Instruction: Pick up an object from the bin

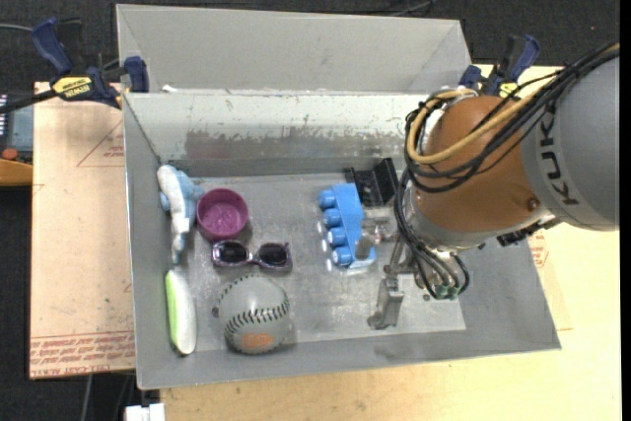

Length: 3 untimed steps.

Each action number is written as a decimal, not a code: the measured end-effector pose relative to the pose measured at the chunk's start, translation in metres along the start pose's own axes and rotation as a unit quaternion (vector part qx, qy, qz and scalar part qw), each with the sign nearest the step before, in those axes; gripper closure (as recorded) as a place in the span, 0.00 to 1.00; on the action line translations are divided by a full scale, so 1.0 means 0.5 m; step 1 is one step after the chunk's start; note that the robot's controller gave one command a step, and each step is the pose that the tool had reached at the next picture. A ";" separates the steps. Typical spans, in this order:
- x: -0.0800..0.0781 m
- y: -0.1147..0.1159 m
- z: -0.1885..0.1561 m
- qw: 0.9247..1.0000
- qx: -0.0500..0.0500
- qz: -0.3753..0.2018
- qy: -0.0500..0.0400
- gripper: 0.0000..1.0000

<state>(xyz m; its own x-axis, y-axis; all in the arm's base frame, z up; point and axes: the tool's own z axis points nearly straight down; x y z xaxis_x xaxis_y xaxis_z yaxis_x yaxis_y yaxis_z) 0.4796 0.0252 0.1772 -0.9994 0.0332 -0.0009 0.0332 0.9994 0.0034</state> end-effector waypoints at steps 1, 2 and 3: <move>-0.034 0.020 -0.027 1.000 -0.001 0.002 0.000 1.00; -0.034 0.020 -0.027 1.000 -0.001 0.002 0.000 1.00; -0.021 0.029 0.010 1.000 -0.002 0.014 0.001 1.00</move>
Offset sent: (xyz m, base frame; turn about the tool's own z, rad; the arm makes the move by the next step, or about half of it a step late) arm 0.0000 0.0000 0.0000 0.0000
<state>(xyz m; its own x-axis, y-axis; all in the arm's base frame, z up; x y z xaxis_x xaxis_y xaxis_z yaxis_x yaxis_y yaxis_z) 0.4908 0.0395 0.1721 -0.9981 0.0609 0.0013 0.0609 0.9981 0.0067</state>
